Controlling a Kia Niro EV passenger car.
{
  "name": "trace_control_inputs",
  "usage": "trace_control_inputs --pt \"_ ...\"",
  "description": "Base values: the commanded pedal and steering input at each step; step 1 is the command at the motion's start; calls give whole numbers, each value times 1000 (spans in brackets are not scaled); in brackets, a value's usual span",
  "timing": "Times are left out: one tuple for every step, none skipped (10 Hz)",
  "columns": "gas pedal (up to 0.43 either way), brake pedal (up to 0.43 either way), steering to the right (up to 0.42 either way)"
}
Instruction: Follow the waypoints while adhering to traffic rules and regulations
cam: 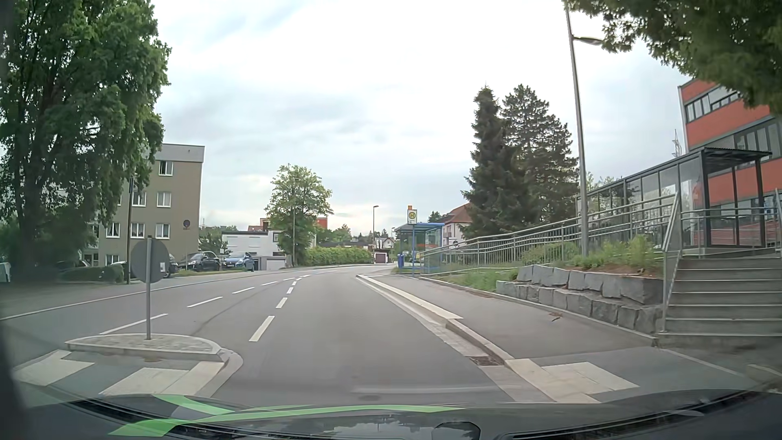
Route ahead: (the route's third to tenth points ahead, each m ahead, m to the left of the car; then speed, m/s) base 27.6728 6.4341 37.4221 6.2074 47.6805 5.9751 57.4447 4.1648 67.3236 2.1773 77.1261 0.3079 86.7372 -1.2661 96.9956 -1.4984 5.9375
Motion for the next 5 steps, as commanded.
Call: trace_control_inputs --pt "118 0 -63" --pt "118 0 -64" --pt "118 0 -65" --pt "118 0 -68" --pt "118 0 -69"
